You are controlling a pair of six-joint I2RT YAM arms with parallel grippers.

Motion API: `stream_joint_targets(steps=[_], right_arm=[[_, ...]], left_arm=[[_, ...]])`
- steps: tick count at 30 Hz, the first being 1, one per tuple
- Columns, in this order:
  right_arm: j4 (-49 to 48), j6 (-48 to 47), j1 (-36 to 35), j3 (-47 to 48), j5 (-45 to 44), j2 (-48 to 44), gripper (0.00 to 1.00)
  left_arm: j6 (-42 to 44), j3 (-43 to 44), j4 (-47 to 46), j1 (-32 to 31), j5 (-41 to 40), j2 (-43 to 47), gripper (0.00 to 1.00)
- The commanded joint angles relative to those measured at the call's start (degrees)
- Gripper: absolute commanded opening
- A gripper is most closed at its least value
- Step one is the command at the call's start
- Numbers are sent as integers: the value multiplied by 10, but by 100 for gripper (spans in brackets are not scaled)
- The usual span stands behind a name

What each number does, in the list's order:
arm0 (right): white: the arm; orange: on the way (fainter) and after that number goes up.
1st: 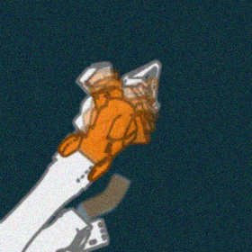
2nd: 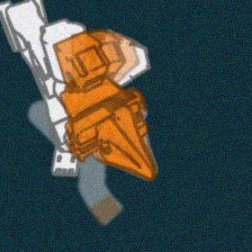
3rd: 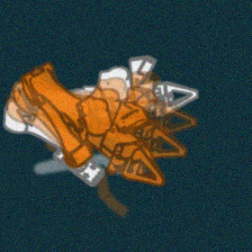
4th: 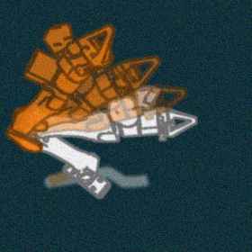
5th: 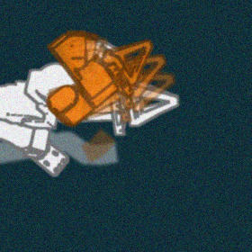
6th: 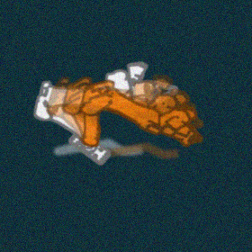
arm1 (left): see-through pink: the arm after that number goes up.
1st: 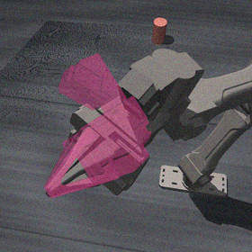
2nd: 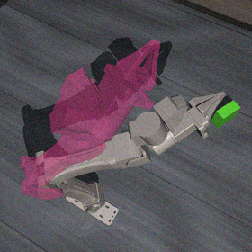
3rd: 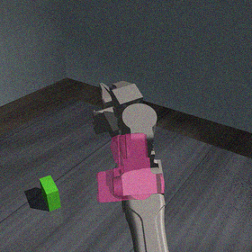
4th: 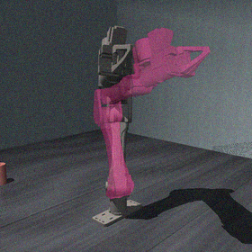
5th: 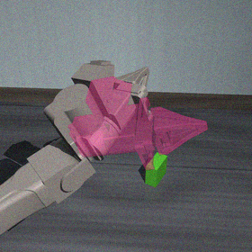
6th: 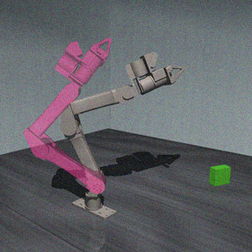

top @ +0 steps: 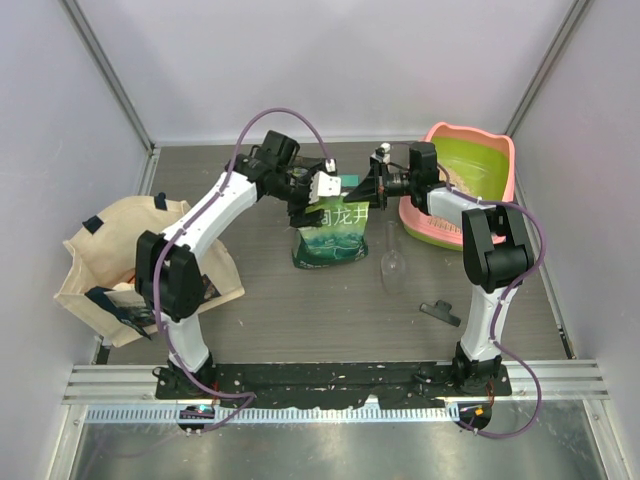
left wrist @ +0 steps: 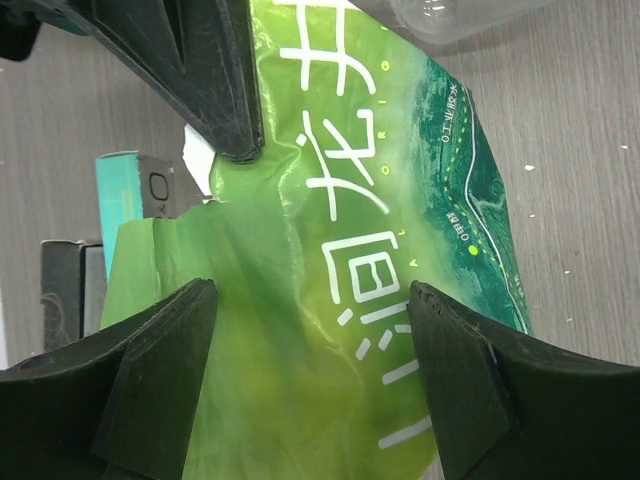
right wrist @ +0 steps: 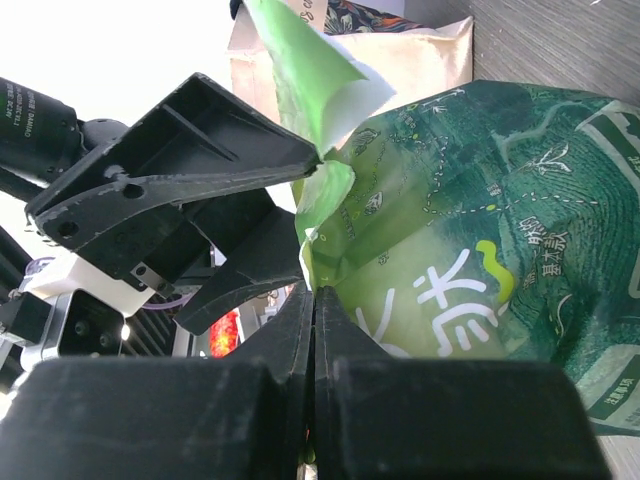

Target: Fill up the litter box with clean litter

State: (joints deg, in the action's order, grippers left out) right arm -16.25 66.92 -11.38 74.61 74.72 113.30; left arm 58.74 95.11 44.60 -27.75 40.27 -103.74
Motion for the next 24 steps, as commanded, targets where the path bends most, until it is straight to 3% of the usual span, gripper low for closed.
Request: stream_joint_targets(steps=[1,7,14,24], right_arm=[[-58,56,9,28,75,-45,1],[38,18,10,31,74,-51,1],[159,-38,11,42,74,-46,1],[293,-107,23,79,75,-37,1]], left_arm=[[3,41,83,5,14,-22,78],[-64,41,74,16,40,-27,68],[-40,54,157,17,84,-43,61],[-52,31,150,19,65,-41,28]])
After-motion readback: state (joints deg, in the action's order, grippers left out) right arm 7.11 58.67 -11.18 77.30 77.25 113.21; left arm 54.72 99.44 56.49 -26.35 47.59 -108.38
